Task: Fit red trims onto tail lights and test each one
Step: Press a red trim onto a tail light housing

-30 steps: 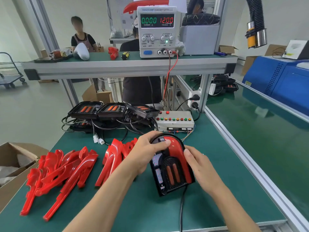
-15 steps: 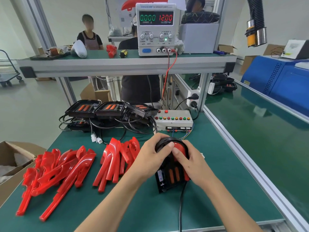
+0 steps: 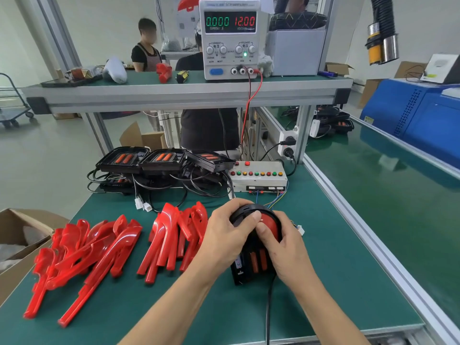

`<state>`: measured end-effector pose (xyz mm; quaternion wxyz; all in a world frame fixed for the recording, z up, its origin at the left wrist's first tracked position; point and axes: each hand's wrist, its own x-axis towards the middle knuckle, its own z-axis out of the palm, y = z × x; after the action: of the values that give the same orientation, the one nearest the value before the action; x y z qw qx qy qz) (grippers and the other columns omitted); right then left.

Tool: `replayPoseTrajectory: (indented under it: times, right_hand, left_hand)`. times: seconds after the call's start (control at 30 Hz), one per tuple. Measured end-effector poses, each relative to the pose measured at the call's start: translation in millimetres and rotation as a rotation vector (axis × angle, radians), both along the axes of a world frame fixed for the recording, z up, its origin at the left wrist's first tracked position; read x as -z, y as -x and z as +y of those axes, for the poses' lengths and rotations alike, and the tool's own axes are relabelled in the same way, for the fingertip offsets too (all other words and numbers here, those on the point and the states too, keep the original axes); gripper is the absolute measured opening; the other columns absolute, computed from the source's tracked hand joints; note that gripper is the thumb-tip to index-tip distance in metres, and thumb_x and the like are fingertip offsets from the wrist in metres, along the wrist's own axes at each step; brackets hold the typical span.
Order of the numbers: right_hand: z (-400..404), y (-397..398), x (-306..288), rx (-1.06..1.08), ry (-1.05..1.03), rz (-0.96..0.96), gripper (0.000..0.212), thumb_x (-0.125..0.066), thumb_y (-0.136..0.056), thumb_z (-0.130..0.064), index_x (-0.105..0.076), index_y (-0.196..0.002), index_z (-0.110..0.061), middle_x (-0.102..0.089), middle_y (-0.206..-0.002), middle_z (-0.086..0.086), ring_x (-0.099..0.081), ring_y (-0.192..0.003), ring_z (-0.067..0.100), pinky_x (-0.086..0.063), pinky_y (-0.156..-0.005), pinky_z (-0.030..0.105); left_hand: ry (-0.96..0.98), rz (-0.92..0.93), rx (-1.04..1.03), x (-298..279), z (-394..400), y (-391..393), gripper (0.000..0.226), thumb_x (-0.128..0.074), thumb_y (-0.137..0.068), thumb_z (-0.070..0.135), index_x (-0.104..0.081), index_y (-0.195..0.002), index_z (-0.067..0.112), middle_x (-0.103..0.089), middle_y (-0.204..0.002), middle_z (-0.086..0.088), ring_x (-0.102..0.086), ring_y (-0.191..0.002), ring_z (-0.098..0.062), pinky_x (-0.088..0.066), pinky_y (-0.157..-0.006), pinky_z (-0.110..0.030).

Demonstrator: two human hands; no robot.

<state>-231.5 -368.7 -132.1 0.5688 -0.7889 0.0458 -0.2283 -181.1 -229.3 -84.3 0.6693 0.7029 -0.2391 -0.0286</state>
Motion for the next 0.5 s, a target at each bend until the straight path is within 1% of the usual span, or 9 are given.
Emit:
replayPoseTrajectory:
  times: [0.1, 0.2, 0.27, 0.33, 0.37, 0.43, 0.5]
  right_hand:
    - [1, -1, 1, 0.009, 0.006, -0.011, 0.043, -0.056, -0.086, -0.077, -0.061, -0.11, -0.041, -0.07, -0.103, -0.018, -0.067, -0.097, 0.005, -0.052, -0.082, 0.026]
    - [0, -3, 1, 0.017, 0.011, 0.008, 0.047, -0.053, -0.083, -0.082, -0.059, -0.11, -0.045, -0.069, -0.104, -0.021, -0.067, -0.098, 0.003, -0.053, -0.084, 0.027]
    - [-3, -6, 2, 0.009, 0.021, 0.037, 0.045, -0.051, -0.082, -0.082, -0.055, -0.112, -0.049, -0.067, -0.108, -0.026, -0.064, -0.102, -0.002, -0.051, -0.085, 0.023]
    - [-7, -8, 3, 0.008, 0.038, 0.052, 0.046, -0.052, -0.082, -0.078, -0.049, -0.118, -0.05, -0.064, -0.114, -0.027, -0.059, -0.11, -0.006, -0.049, -0.092, 0.02]
    - [-8, -8, 4, 0.021, 0.057, 0.041, 0.05, -0.054, -0.08, -0.076, -0.047, -0.121, -0.048, -0.062, -0.117, -0.026, -0.057, -0.113, -0.006, -0.048, -0.094, 0.018]
    - [-7, -8, 8, 0.076, 0.114, -0.007, 0.058, -0.061, -0.078, -0.072, -0.046, -0.126, -0.042, -0.06, -0.121, -0.022, -0.058, -0.114, -0.002, -0.046, -0.093, 0.013]
    - [-4, -8, 12, 0.127, 0.173, -0.064, 0.055, -0.059, -0.084, -0.07, -0.05, -0.127, -0.037, -0.061, -0.12, -0.019, -0.058, -0.113, 0.0, -0.042, -0.09, 0.008]
  left_hand:
    - [0.006, -0.005, 0.0, 0, -1, -1, 0.007, -0.069, -0.09, 0.017, -0.072, -0.097, 0.016, -0.075, -0.087, 0.001, -0.069, -0.084, -0.011, -0.055, -0.082, -0.026]
    - [-0.004, -0.004, 0.008, 2, -1, -5, 0.014, -0.067, -0.087, 0.026, -0.071, -0.099, 0.019, -0.075, -0.09, 0.002, -0.07, -0.087, -0.011, -0.055, -0.083, -0.025]
    - [-0.024, 0.02, 0.066, 4, 3, -10, 0.02, -0.066, -0.089, 0.028, -0.07, -0.107, 0.019, -0.076, -0.098, 0.001, -0.07, -0.095, -0.011, -0.054, -0.087, -0.025]
    - [-0.05, 0.057, 0.152, 4, 8, -15, 0.029, -0.064, -0.09, 0.026, -0.067, -0.118, 0.018, -0.075, -0.11, -0.001, -0.069, -0.107, -0.015, -0.053, -0.095, -0.028]
    - [-0.077, 0.054, 0.17, 4, 10, -18, 0.032, -0.063, -0.091, 0.025, -0.065, -0.121, 0.018, -0.074, -0.114, -0.001, -0.067, -0.111, -0.016, -0.053, -0.099, -0.032]
    - [-0.131, 0.022, 0.16, 4, 11, -21, 0.032, -0.061, -0.091, 0.025, -0.063, -0.123, 0.019, -0.073, -0.115, 0.001, -0.066, -0.112, -0.016, -0.051, -0.104, -0.037]
    - [-0.153, 0.004, 0.137, 5, 9, -20, 0.032, -0.059, -0.092, 0.027, -0.063, -0.123, 0.019, -0.073, -0.114, 0.002, -0.066, -0.112, -0.015, -0.05, -0.105, -0.041]
